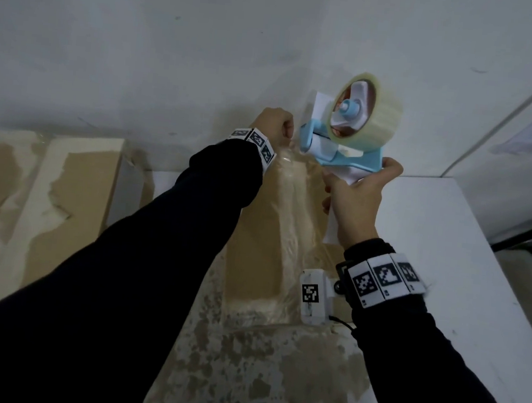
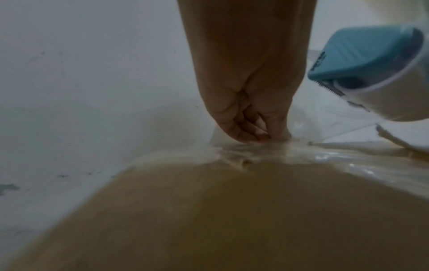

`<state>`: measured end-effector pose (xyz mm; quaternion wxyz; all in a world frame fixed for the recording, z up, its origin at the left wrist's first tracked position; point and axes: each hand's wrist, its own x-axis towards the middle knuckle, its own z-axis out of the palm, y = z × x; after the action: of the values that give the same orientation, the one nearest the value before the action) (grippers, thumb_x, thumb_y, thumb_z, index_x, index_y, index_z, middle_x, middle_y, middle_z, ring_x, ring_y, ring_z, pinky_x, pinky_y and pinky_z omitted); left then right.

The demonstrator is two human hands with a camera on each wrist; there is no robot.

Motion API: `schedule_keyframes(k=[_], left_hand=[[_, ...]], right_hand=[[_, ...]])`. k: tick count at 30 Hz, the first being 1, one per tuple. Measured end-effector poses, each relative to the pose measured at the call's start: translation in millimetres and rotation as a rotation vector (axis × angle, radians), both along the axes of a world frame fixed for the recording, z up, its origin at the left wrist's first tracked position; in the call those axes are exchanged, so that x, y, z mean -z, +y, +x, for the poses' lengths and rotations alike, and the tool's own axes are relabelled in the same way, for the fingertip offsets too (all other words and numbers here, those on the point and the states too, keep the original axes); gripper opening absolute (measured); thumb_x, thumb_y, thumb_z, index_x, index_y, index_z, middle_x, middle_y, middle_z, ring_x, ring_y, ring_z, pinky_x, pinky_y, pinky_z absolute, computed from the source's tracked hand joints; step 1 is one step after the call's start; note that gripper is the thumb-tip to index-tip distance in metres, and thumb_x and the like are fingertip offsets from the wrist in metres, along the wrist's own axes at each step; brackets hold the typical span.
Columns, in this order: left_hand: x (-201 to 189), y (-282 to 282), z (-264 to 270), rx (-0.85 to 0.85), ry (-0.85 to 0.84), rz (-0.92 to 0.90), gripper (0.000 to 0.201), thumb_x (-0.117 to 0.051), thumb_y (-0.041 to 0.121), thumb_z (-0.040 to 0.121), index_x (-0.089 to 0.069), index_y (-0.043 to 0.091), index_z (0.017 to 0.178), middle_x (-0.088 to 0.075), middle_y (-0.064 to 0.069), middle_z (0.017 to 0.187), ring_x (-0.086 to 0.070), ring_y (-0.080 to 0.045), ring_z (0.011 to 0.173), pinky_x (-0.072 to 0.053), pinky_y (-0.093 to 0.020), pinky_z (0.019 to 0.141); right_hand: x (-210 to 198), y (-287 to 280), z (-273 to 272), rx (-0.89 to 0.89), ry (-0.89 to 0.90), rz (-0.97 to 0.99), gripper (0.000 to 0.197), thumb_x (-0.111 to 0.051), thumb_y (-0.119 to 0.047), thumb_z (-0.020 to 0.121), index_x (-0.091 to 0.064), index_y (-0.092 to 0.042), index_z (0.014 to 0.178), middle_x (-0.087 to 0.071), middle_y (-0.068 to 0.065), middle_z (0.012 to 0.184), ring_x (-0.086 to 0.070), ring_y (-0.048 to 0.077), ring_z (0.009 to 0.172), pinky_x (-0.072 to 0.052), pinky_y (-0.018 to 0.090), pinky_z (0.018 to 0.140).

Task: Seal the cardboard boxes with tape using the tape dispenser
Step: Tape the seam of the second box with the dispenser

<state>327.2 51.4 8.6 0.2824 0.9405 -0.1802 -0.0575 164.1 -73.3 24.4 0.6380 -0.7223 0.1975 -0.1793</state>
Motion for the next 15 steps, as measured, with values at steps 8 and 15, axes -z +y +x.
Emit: schedule_keyframes(k=[8, 15], left_hand=[[2, 4, 3, 0.035, 0.064, 0.018, 0.018, -0.069, 0.005, 0.075, -0.070, 0.004, 0.093, -0.069, -0.013, 0.094, -0.060, -0.017, 0.083, -0.046, -0.021, 0.080], [-3, 18, 4, 0.142, 0.137, 0.026, 0.022, -0.063, 0.017, 0.086, -0.070, 0.013, 0.106, -0.069, -0.007, 0.106, -0.058, -0.011, 0.090, -0.034, -0.013, 0.076]], right_hand=[[3, 1, -3, 0.024, 0.025, 0.006, 0.056, -0.066, -0.010, 0.079, -0.023, -0.021, 0.113, -0.056, -0.002, 0.091, -0.062, 0.027, 0.075, -0.053, 0.035, 0.056], [0, 7, -10, 0.038, 0.027, 0.028, 0.055, -0.067, -0.010, 0.080, -0.024, -0.018, 0.113, -0.054, -0.007, 0.089, -0.058, 0.013, 0.066, -0.051, 0.030, 0.055]])
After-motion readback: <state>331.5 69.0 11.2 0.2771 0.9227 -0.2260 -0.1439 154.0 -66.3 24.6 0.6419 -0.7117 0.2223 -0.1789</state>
